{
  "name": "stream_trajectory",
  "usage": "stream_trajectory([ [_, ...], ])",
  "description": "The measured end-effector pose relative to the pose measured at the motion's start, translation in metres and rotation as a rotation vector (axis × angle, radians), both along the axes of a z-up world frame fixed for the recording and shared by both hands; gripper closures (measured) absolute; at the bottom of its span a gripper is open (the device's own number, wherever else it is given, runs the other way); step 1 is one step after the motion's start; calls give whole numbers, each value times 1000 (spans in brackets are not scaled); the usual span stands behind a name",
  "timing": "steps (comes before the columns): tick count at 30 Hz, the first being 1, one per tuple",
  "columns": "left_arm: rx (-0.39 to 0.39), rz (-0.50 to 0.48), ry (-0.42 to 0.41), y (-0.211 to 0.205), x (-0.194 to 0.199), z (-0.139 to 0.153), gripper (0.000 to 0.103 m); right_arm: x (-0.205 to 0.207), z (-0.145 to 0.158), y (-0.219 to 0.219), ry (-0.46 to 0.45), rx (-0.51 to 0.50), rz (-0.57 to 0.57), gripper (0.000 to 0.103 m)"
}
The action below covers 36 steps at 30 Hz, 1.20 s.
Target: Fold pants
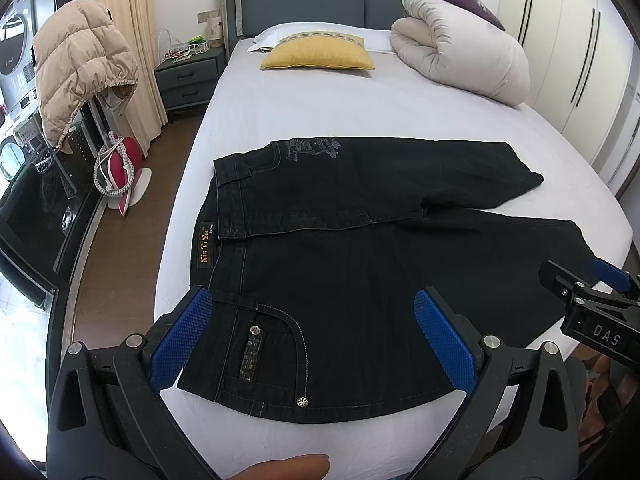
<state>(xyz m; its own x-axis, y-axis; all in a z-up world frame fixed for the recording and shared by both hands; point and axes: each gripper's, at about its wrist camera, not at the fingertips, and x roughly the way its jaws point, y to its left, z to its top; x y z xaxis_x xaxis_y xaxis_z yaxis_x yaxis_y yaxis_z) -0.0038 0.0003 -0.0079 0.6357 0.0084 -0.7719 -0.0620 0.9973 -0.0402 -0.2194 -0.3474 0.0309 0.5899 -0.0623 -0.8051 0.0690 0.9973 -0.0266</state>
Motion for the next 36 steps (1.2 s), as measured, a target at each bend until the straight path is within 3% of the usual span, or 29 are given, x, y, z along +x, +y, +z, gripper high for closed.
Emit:
stream_trajectory([
  [36,1,-1,5,1,2,-1,0,0,-1,1,3,-2,1,0],
])
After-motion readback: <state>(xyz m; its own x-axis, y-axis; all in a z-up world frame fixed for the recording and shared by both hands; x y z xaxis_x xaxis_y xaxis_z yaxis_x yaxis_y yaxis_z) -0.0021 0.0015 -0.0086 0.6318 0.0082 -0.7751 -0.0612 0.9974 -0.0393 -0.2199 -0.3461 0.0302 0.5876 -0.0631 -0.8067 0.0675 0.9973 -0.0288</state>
